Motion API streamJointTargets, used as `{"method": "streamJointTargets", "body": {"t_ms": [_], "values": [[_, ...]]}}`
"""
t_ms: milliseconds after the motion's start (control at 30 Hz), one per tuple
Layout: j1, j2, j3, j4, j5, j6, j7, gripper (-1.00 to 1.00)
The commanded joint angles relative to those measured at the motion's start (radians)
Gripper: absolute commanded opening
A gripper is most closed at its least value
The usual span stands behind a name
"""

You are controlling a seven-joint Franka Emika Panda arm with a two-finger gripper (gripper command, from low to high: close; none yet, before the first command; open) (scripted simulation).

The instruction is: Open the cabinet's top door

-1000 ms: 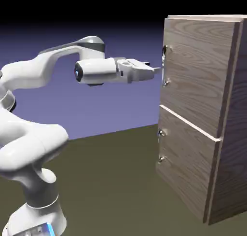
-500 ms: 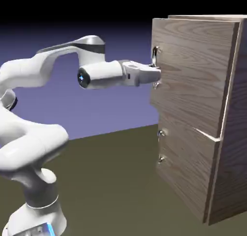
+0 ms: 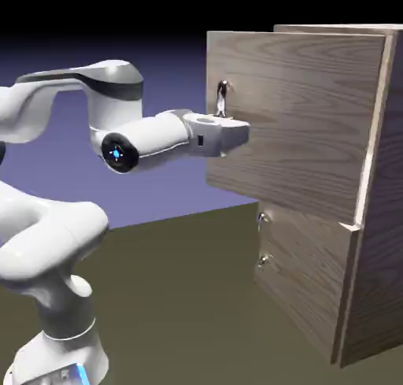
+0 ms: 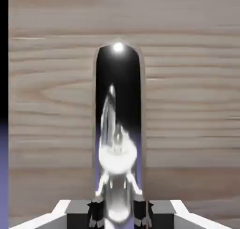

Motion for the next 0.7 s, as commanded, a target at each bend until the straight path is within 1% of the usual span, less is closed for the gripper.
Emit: {"method": "streamJointTargets", "body": {"t_ms": [0,133,267,667], "values": [[-0.005,0.017,-0.036,0.002,-0.036,-0.034,-0.012,-1.00],[-0.023,0.109,-0.181,0.032,-0.188,-0.178,-0.069,-1.00],[-0.028,0.244,-0.323,0.099,-0.348,-0.331,-0.138,-1.00],[0.054,0.679,-0.607,0.419,-0.677,-0.721,-0.328,-1.00]]}}
